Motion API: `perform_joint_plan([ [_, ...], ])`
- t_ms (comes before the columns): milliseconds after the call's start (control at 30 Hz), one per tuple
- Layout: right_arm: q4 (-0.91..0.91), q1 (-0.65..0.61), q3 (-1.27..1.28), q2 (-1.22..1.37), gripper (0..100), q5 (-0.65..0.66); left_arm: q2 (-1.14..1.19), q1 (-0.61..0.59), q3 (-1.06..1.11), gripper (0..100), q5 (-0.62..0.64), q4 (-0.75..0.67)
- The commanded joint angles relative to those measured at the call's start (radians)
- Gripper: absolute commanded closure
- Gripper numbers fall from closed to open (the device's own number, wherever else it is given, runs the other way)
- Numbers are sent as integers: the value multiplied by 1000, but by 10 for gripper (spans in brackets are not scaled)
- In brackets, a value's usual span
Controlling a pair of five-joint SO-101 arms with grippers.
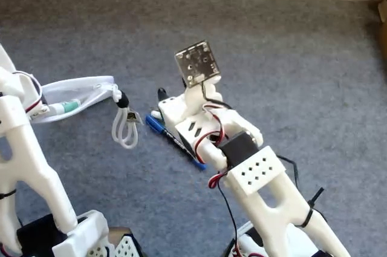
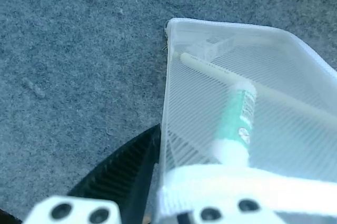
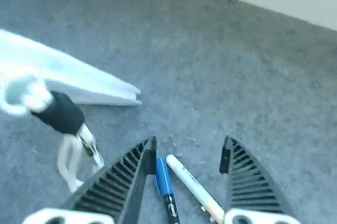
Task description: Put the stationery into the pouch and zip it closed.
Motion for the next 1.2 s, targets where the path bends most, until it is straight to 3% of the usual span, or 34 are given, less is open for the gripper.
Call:
perform_joint_plan([
  [0, 54, -5, -4, 68, 811, 41, 16, -71, 31, 993, 11, -35],
  [267, 85, -62, -99, 346, 811, 44, 15, -88, 33, 993, 11, -31],
  [400, 87, -91, -153, 461, 811, 126, 16, -94, 41, 993, 11, -32],
  [567, 87, -114, -220, 581, 811, 132, 15, -99, 50, 993, 11, -37],
  [1167, 206, -110, -584, 983, 852, 133, 15, -97, 50, 993, 11, -31],
])
